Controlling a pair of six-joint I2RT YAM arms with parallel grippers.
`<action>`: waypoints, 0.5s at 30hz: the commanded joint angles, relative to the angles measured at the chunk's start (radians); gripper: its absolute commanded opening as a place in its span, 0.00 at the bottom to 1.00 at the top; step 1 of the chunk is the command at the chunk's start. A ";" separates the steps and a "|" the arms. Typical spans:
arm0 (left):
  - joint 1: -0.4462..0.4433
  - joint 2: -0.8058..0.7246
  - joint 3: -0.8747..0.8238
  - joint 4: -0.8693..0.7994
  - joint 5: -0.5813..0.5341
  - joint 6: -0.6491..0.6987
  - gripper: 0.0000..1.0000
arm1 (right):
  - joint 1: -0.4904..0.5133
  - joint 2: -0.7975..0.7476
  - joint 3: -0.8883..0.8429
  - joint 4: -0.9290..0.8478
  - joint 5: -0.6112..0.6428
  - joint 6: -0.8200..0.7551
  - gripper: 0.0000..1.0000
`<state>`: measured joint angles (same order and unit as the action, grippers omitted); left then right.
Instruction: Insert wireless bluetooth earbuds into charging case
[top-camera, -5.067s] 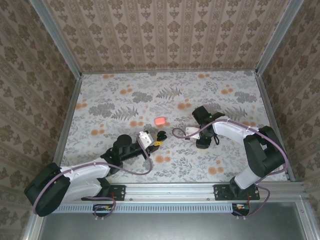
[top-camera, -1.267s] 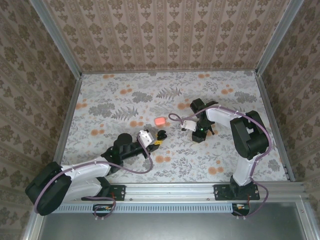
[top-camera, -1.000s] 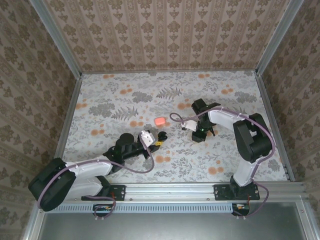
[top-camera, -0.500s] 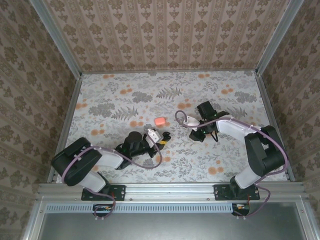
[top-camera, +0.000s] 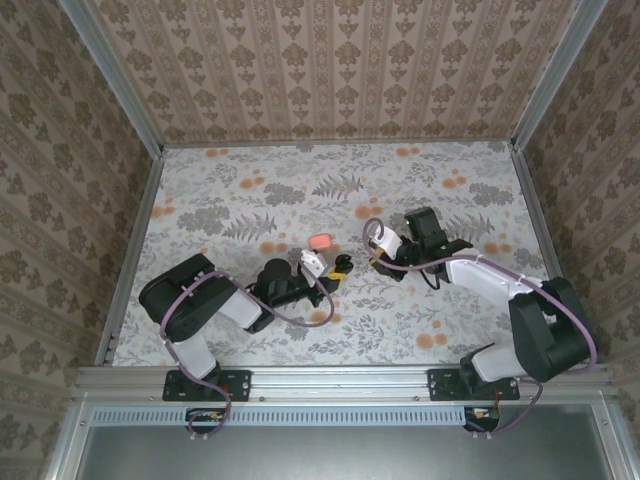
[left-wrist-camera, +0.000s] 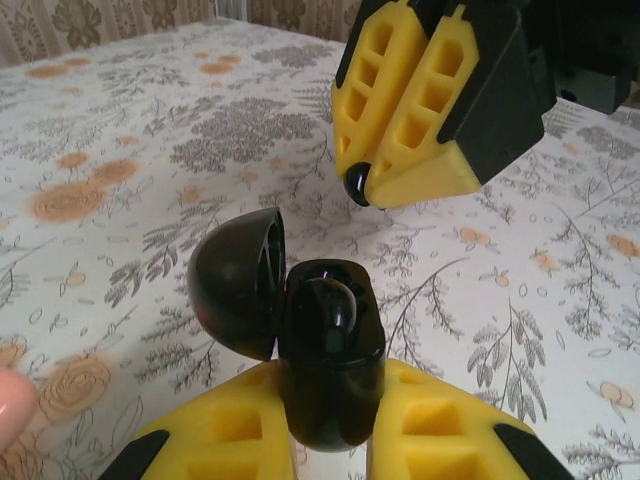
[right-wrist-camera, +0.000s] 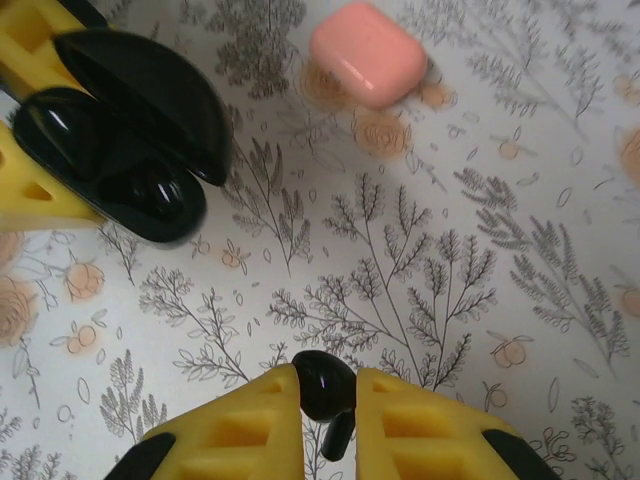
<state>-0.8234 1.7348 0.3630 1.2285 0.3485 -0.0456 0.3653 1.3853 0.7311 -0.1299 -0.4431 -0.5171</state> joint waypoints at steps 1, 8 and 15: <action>-0.005 0.015 0.030 0.056 0.029 -0.026 0.13 | -0.004 -0.079 -0.032 0.086 -0.056 0.025 0.17; -0.007 0.012 0.062 0.057 0.036 -0.037 0.13 | -0.008 -0.181 -0.095 0.248 -0.126 0.097 0.18; -0.010 -0.016 0.077 0.056 0.041 -0.038 0.13 | -0.008 -0.226 -0.156 0.431 -0.194 0.195 0.17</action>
<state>-0.8249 1.7416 0.4198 1.2442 0.3676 -0.0608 0.3634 1.1831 0.6022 0.1780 -0.5667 -0.3904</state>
